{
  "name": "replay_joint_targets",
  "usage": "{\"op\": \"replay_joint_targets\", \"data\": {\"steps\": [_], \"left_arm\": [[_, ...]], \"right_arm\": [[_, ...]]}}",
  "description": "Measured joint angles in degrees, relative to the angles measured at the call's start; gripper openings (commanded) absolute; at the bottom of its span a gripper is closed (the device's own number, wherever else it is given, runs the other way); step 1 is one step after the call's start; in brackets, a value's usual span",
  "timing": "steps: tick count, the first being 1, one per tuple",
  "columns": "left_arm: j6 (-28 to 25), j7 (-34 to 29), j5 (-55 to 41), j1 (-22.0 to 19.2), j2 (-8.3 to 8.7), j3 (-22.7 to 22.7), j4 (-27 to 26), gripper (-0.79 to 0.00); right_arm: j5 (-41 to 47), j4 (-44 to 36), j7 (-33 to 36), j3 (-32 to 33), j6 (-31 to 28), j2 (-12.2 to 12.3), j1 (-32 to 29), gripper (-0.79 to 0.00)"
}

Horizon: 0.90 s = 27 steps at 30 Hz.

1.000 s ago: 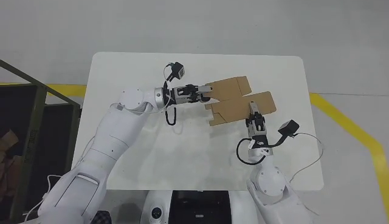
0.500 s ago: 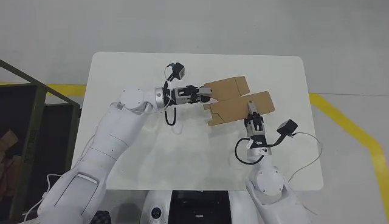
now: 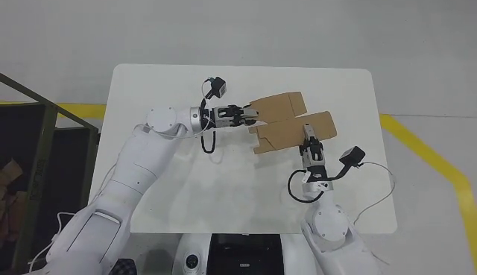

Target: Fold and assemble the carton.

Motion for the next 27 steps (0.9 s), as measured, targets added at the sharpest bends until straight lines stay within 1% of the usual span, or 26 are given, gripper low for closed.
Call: {"op": "replay_joint_targets", "data": {"steps": [1,6,12,15,20,27], "left_arm": [[0.0,0.0,-0.1,0.0,-0.01,0.0,0.0,-0.785],[-0.6,-0.1,-0.9,0.0,-0.03,-0.2,0.0,-0.785],[-1.2,-0.9,-1.3,-0.1,0.24,-1.2,0.1,-0.785],[-1.3,-1.6,-1.9,-0.2,0.46,-2.0,0.4,-0.785],[-1.0,-4.6,-3.7,-0.3,0.82,-3.2,0.5,-0.785],[-0.1,-9.6,-6.5,-0.9,1.05,-3.7,1.6,-0.785]], "right_arm": [[0.0,-0.1,0.1,0.0,0.0,0.0,0.0,0.000],[0.9,-0.3,-0.2,0.7,-0.1,-0.2,-0.3,0.000],[3.3,-0.5,0.4,3.5,-0.1,-0.1,-1.0,0.000],[4.5,-0.5,1.9,5.4,0.2,0.1,-1.3,0.000],[6.0,-0.2,7.3,8.9,0.2,0.6,-1.4,0.000],[6.6,0.2,19.4,13.6,-1.1,1.7,0.6,0.000]]}}
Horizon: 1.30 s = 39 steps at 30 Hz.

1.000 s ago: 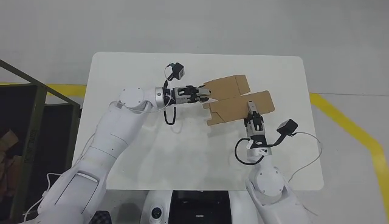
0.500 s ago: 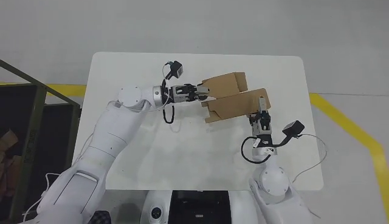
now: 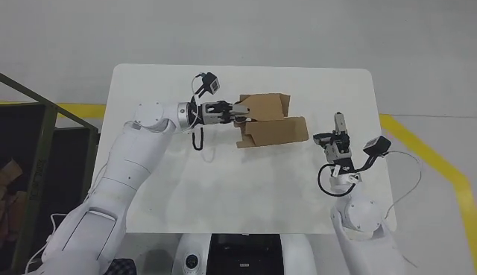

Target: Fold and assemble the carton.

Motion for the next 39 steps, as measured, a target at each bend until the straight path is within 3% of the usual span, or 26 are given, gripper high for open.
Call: {"op": "replay_joint_targets", "data": {"steps": [7,16,25,39], "left_arm": [[-0.8,-6.3,-3.0,-1.1,0.03,0.1,2.1,-0.785],[-2.7,-11.0,-4.7,-2.1,-0.19,1.1,4.5,-0.785],[-3.7,-11.2,-6.0,-2.1,-0.33,1.4,5.4,-0.785],[-4.2,-11.9,-6.8,-1.9,-0.52,2.2,5.2,-0.785]], "right_arm": [[2.7,2.8,18.9,3.4,0.6,1.4,5.5,0.000],[10.2,8.6,36.1,4.8,1.7,2.4,12.0,0.000],[18.2,10.6,45.9,6.0,1.1,3.1,12.7,0.000],[24.1,14.8,53.7,4.1,2.0,3.6,15.5,0.000]]}}
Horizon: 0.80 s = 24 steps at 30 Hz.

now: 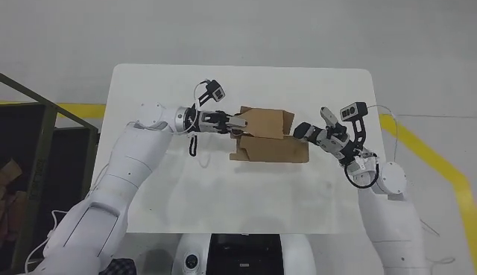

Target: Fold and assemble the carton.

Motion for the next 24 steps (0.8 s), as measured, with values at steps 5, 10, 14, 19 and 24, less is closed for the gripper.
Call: {"op": "replay_joint_targets", "data": {"steps": [5,10,14,19,24], "left_arm": [[-0.8,1.1,0.6,-0.1,-0.03,0.1,0.2,-0.785],[-2.1,2.7,2.8,-0.3,-0.01,0.4,0.4,-0.785],[-2.9,3.9,4.0,-0.2,0.07,0.4,0.5,-0.785],[-3.6,5.0,4.8,0.0,0.18,0.3,0.4,-0.785],[-4.3,6.2,5.8,0.2,0.35,-0.1,0.2,-0.785]], "right_arm": [[1.3,0.4,2.1,-1.1,0.1,0.1,-0.3,0.000],[2.8,0.7,3.4,-1.3,0.2,0.4,-0.4,0.000],[4.7,0.6,4.6,-1.3,0.9,0.5,-0.4,0.000],[6.1,1.0,5.6,-1.2,1.8,0.8,-0.2,0.000],[6.3,0.9,7.0,-2.1,2.1,0.9,0.1,0.000]]}}
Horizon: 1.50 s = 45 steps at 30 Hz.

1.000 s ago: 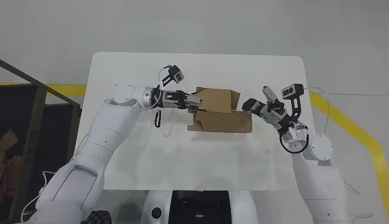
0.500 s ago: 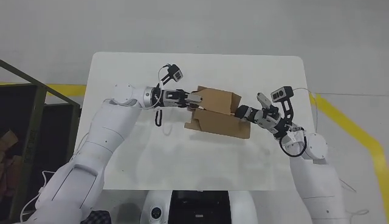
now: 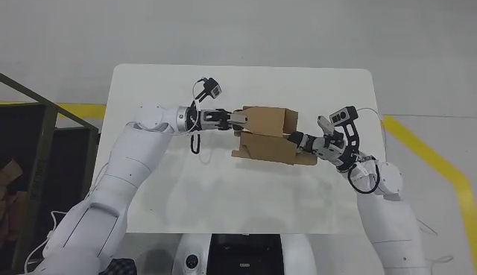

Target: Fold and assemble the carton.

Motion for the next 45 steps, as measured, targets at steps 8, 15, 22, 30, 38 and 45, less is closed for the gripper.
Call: {"op": "replay_joint_targets", "data": {"steps": [8,15,22,30,38,45], "left_arm": [[0.3,0.4,0.8,0.3,0.12,0.2,-0.5,-0.785],[1.5,-1.4,-0.3,0.6,0.01,1.1,-1.1,-0.785],[1.9,-1.9,-0.4,1.0,0.02,1.5,-1.6,-0.785],[2.4,-2.2,-1.5,1.3,-0.16,2.2,-2.3,-0.785],[3.5,-1.8,-2.6,1.5,-0.39,2.8,-2.4,-0.785],[5.2,-0.8,-3.0,1.3,-0.39,2.7,-2.3,-0.785]], "right_arm": [[-0.2,-0.3,-0.5,-1.0,-0.4,0.2,0.2,0.000],[-0.7,0.9,-1.6,-2.8,-0.9,0.2,1.5,0.000],[-0.2,1.9,-2.1,-3.2,-1.5,0.3,2.6,0.000],[0.0,1.7,-2.3,-3.8,-2.0,0.4,2.7,0.000],[1.1,2.2,-1.3,-4.8,-4.4,0.4,3.1,-0.120],[1.5,2.6,-0.8,-5.1,-5.7,0.5,3.1,-0.262]]}}
